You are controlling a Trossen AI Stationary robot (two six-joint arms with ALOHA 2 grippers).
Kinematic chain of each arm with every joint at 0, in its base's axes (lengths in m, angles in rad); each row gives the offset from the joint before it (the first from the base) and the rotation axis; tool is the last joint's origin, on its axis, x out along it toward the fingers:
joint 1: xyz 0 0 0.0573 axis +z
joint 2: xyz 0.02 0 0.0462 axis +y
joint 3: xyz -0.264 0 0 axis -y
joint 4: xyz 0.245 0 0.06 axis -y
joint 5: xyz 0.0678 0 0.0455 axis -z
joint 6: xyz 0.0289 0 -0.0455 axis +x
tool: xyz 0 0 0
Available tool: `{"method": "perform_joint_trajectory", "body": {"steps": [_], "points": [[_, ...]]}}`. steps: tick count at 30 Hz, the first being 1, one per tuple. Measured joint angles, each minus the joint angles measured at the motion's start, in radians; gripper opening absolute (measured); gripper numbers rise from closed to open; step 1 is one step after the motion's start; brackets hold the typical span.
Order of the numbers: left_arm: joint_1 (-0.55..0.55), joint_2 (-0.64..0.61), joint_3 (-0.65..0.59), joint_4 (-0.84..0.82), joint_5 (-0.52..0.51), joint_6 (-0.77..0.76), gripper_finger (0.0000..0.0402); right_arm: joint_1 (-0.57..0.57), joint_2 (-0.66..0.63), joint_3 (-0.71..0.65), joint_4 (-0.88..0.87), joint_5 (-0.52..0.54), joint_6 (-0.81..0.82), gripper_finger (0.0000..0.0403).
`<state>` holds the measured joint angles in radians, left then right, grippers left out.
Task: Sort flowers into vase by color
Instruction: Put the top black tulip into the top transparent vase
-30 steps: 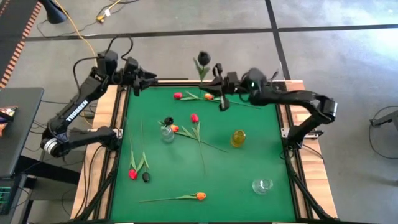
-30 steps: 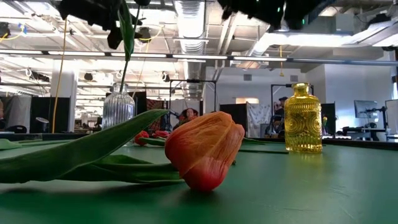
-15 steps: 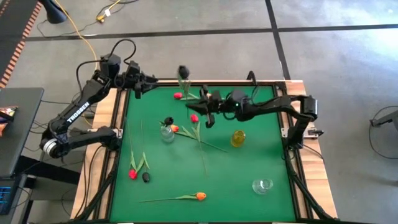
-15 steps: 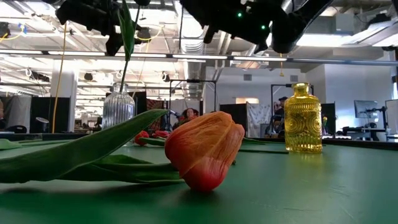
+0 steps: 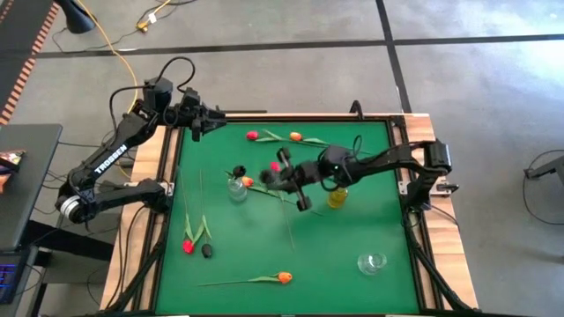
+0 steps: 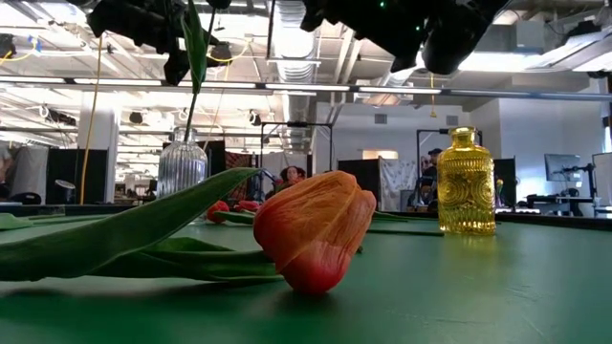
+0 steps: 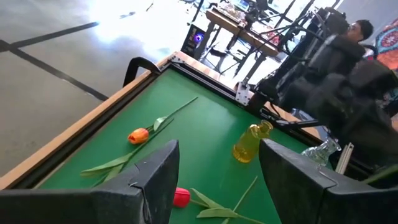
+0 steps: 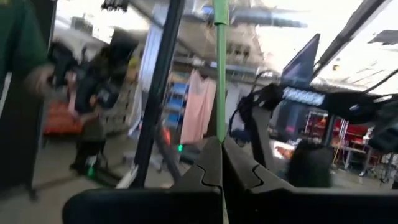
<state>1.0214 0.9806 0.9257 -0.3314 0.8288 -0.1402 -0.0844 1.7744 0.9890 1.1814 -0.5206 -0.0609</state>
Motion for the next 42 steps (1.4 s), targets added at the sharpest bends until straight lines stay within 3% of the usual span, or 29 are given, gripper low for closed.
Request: {"method": "perform_joint_trajectory", "body": {"steps": [12, 24, 30, 42], "points": [[0.000, 0.000, 0.000, -0.001, 0.000, 0.007, 0.0209, 0.089, 0.015, 0.081, -0.236, 0.100, -0.209, 0.0020], [-0.001, 0.001, 0.000, -0.049, 0.005, 0.026, 0.0209, 0.099, 0.241, 0.304, -0.198, 0.081, -0.191, 0.0020], [-0.001, 0.001, 0.000, -0.123, 0.005, 0.076, 0.0209, 0.075, 0.243, 0.343, -0.348, 0.155, -0.308, 0.0020], [-0.001, 0.000, 0.000, -0.133, 0.005, 0.095, 0.0209, 0.036, 0.244, 0.357, -0.325, 0.160, -0.333, 0.0020]]}}
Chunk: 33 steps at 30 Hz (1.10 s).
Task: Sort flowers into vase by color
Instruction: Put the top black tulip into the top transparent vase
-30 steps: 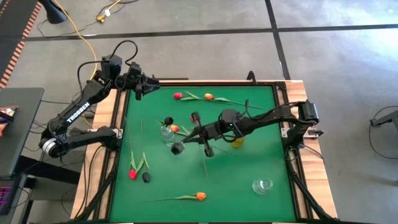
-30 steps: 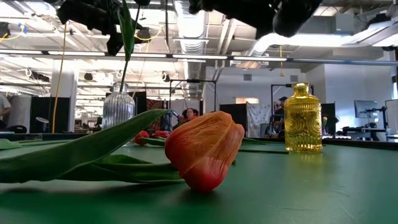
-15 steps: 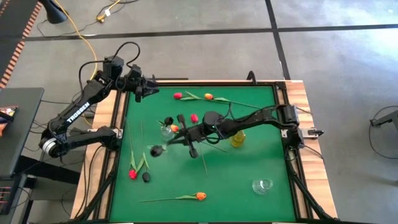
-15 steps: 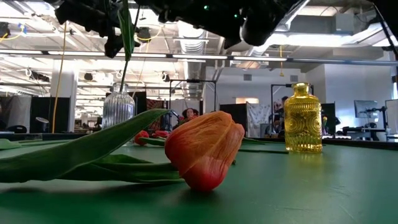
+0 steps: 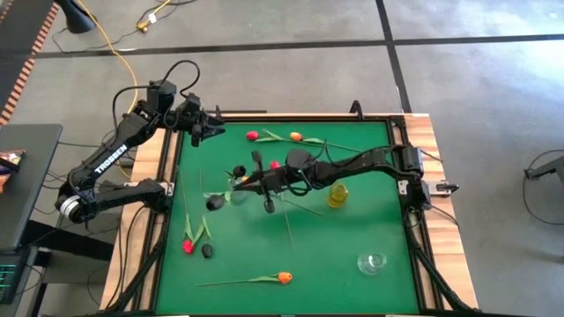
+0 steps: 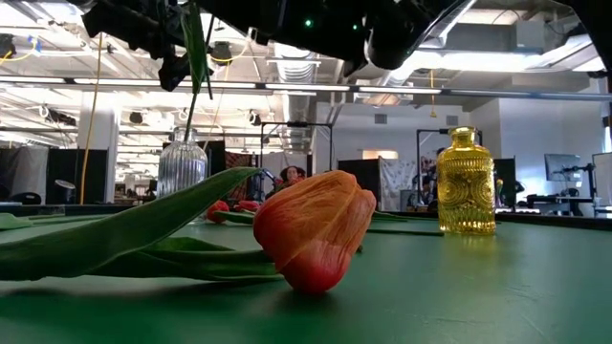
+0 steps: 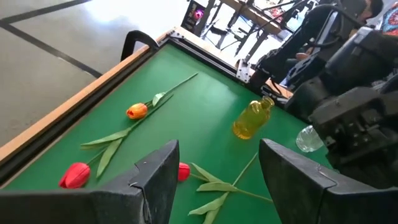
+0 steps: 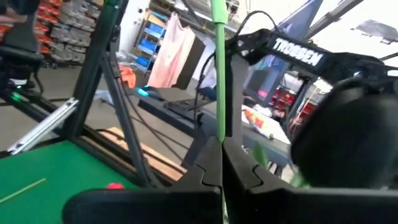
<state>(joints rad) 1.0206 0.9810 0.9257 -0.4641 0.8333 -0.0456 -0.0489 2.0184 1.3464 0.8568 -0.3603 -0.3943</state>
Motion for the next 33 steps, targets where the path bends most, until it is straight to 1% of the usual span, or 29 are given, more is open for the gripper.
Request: {"method": "perform_joint_trajectory", "body": {"steps": [6, 12, 15, 19, 21, 22, 26, 30, 33], "points": [[0.000, 0.000, 0.000, 0.007, -0.008, -0.001, 0.0209, -0.024, 0.000, 0.001, -0.001, 0.001, -0.023, 0.0020], [0.000, 0.000, 0.000, 0.007, -0.008, -0.005, 0.0209, -0.041, 0.000, 0.043, -0.009, 0.000, -0.023, 0.0020], [0.000, 0.000, 0.000, 0.007, -0.009, -0.008, 0.0209, -0.040, 0.001, 0.048, -0.013, -0.002, 0.002, 0.0020], [0.000, 0.000, 0.000, 0.008, -0.009, -0.008, 0.0209, -0.033, 0.082, 0.081, 0.057, -0.007, 0.042, 0.0020], [0.000, 0.000, 0.000, 0.008, -0.010, -0.008, 0.0209, -0.029, 0.141, 0.132, 0.065, -0.004, 0.035, 0.0020], [0.000, 0.000, 0.000, 0.007, -0.010, -0.008, 0.0209, -0.030, 0.151, 0.144, 0.058, -0.005, 0.037, 0.0020], [0.000, 0.000, 0.000, 0.005, -0.006, -0.017, 0.0209, -0.038, 0.140, 0.182, 0.017, -0.005, 0.048, 0.0020], [0.000, 0.000, 0.000, 0.005, -0.003, -0.014, 0.0209, -0.046, 0.130, 0.180, -0.026, -0.005, 0.030, 0.0020], [0.000, 0.000, 0.000, 0.005, -0.003, -0.012, 0.0209, -0.054, 0.130, 0.180, -0.025, -0.004, 0.030, 0.0020]]}}
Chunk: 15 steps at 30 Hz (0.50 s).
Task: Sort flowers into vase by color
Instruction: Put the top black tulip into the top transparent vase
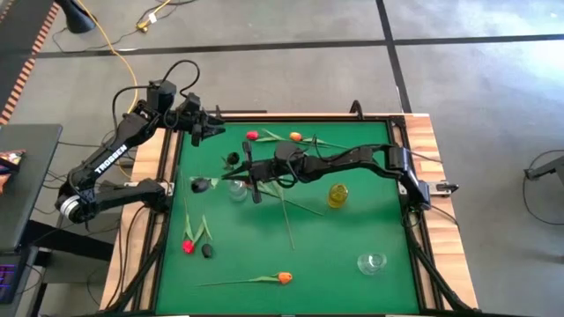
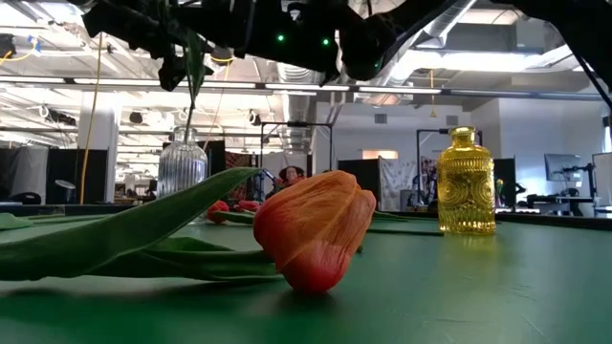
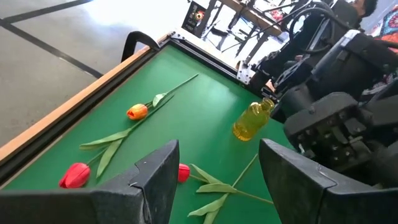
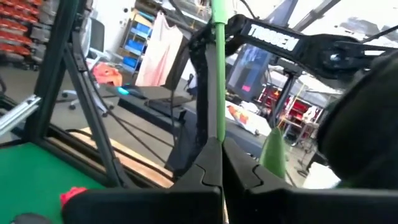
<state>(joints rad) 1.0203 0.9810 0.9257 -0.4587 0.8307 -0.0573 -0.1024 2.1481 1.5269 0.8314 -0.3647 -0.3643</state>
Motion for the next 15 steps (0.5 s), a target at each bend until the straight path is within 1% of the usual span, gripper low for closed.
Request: {"method": "perform_joint_trajectory", "body": {"steps": [11, 15], "points": [[0.000, 0.000, 0.000, 0.000, -0.004, 0.012, 0.0209, 0.006, 0.000, 0.000, -0.037, 0.009, 0.031, 0.0020], [0.000, 0.000, 0.000, 0.000, -0.004, 0.012, 0.0209, 0.013, 0.000, 0.000, -0.027, 0.025, 0.073, 0.0020]]}}
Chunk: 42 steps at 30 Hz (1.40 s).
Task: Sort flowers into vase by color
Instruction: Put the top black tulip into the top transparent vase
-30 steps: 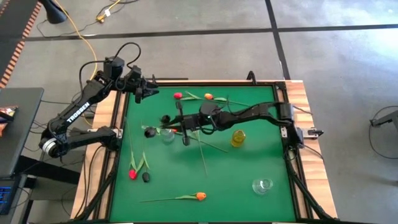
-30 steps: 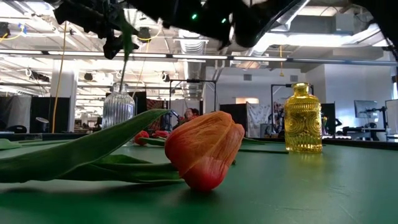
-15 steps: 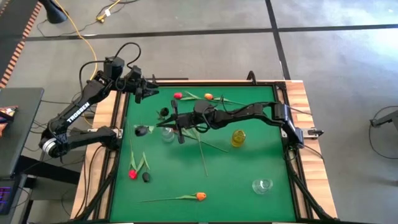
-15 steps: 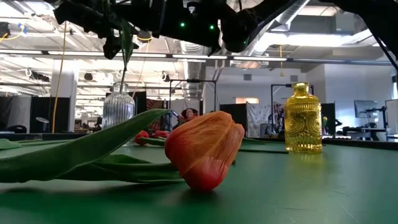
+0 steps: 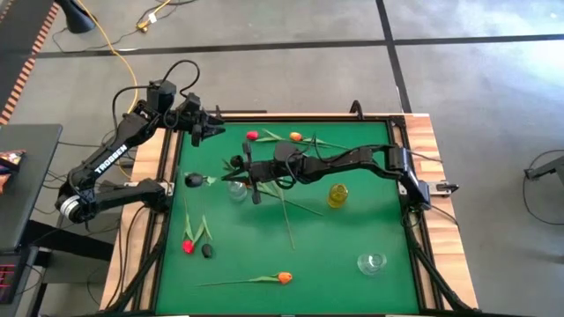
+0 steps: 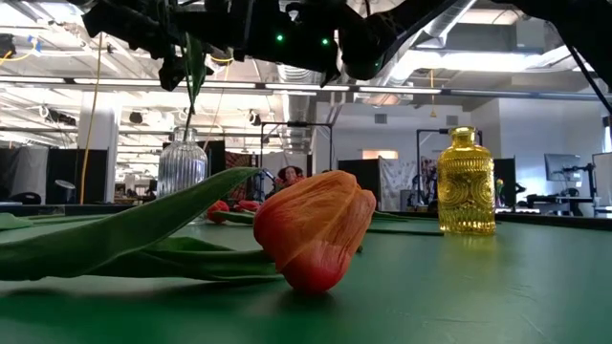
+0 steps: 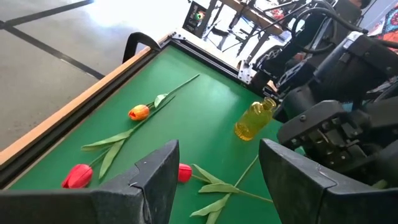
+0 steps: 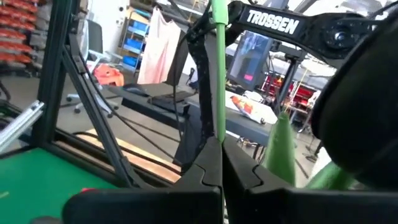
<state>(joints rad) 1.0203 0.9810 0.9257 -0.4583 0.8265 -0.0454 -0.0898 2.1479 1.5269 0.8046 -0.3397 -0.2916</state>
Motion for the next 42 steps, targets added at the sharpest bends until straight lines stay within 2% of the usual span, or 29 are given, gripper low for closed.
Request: {"method": "perform_joint_trajectory", "body": {"steps": [4, 8, 13, 26, 30, 42], "points": [[0.000, 0.000, 0.000, 0.000, -0.002, 0.000, 0.0209, 0.003, 0.008, 0.001, 0.013, 0.036, 0.014, 0.0020], [0.000, 0.000, 0.000, 0.000, -0.002, 0.000, 0.0209, 0.003, 0.066, 0.007, 0.132, 0.059, 0.087, 0.0020], [0.000, 0.000, 0.000, -0.003, -0.002, -0.001, 0.0209, 0.003, 0.082, 0.008, 0.141, 0.087, 0.086, 0.0020], [0.000, 0.000, 0.000, -0.008, -0.002, -0.011, 0.0209, 0.011, 0.080, 0.009, 0.076, 0.085, 0.101, 0.0020], [0.000, 0.000, 0.000, -0.008, -0.002, -0.011, 0.0209, 0.010, 0.079, 0.009, 0.036, 0.127, 0.101, 0.0020], [0.000, 0.000, 0.000, -0.008, -0.002, -0.011, 0.0209, 0.009, 0.080, 0.009, -0.017, 0.131, 0.066, 0.0021]]}}
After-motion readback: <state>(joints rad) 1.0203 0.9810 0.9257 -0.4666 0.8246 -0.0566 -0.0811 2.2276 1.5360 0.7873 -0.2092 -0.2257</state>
